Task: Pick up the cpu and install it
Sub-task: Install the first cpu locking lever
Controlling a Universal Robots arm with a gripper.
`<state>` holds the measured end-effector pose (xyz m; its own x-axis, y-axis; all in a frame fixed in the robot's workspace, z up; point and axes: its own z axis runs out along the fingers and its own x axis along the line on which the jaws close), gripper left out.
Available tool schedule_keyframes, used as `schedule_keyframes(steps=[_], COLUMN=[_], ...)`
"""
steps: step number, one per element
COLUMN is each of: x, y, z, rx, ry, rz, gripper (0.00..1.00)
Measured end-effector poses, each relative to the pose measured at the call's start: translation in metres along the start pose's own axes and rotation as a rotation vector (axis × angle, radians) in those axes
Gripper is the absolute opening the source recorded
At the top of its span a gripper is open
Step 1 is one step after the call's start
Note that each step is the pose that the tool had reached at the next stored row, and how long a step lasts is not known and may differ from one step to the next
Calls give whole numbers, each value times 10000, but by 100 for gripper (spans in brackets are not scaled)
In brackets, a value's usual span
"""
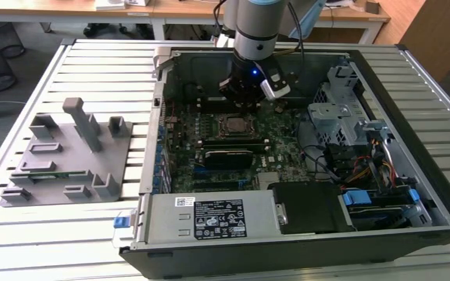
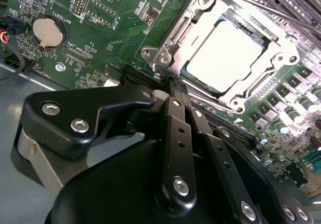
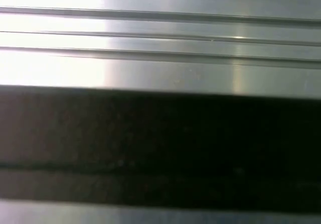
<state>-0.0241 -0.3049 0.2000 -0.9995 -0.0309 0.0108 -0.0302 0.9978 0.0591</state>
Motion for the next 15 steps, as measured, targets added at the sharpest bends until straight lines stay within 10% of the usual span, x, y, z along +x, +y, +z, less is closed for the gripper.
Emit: schedule_keyframes(steps=[15], x=[-21], y=[-2], z=[46], rx=[142], ry=[32], rz=[2], gripper=[11])
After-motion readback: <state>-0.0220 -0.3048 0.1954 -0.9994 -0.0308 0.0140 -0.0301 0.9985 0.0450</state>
